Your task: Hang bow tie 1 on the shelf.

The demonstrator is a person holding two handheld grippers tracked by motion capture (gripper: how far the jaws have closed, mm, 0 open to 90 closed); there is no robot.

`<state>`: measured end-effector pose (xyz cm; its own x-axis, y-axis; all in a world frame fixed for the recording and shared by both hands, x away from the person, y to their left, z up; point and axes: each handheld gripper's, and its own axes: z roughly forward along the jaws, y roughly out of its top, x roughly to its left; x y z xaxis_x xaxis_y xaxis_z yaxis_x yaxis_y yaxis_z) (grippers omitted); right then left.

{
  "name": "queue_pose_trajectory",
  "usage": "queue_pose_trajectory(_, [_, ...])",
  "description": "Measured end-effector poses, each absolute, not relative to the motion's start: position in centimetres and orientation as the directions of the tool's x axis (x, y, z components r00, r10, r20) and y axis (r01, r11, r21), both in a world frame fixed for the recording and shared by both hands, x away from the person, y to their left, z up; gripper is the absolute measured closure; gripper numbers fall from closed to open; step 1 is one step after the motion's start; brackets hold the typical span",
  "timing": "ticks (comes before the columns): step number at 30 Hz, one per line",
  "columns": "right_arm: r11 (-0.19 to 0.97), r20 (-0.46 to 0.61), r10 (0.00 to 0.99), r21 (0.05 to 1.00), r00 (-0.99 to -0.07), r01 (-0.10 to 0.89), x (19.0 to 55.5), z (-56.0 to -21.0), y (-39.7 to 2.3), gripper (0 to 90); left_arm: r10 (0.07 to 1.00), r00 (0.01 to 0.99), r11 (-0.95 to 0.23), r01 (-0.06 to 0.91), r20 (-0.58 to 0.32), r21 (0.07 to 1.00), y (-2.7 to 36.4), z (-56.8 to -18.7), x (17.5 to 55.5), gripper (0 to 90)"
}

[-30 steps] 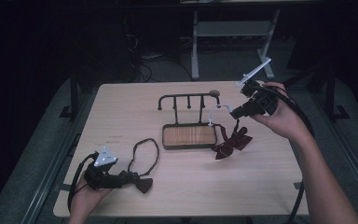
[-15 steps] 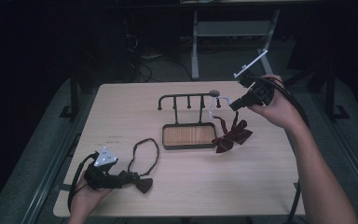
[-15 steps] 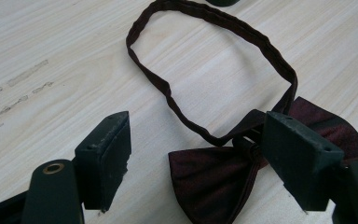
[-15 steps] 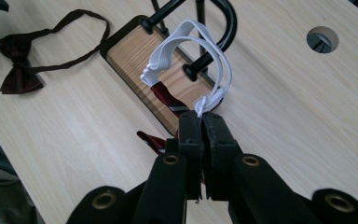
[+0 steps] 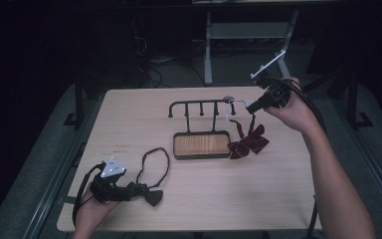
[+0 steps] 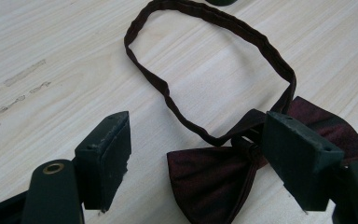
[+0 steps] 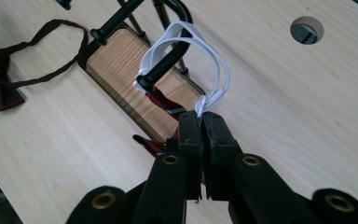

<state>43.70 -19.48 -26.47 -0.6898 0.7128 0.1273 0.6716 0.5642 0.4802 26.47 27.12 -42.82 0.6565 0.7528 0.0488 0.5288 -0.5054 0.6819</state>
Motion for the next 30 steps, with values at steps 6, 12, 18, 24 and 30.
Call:
queue_pose_trajectory(6, [0.561,0.128,0.719,0.474,-0.683,0.678,44.1,-26.8,-19.3,86.5,0.753,0.657,-0.505,0.529,0.048,0.682,27.1,-42.8,26.5,24.9])
queue_pose_trajectory(12, [0.561,0.127,0.726,0.460,-0.676,0.688,44.5,-27.2,-19.0,83.2,0.754,0.656,-0.503,0.531,0.045,0.682,27.1,-42.8,26.4,24.9])
queue_pose_trajectory(18, [0.571,0.139,0.712,0.456,-0.688,0.683,44.3,-27.6,-19.0,82.3,0.752,0.657,-0.505,0.531,0.045,0.680,27.1,-42.8,26.4,24.9])
queue_pose_trajectory(24, [0.566,0.166,0.699,0.465,-0.696,0.680,43.9,-28.0,-19.3,79.5,0.751,0.659,-0.509,0.532,0.046,0.676,27.1,-42.8,26.4,24.9])
queue_pose_trajectory(30, [0.564,0.188,0.689,0.467,-0.699,0.681,43.6,-28.8,-19.7,75.9,0.750,0.660,-0.511,0.534,0.046,0.673,27.1,-42.9,26.5,24.9])
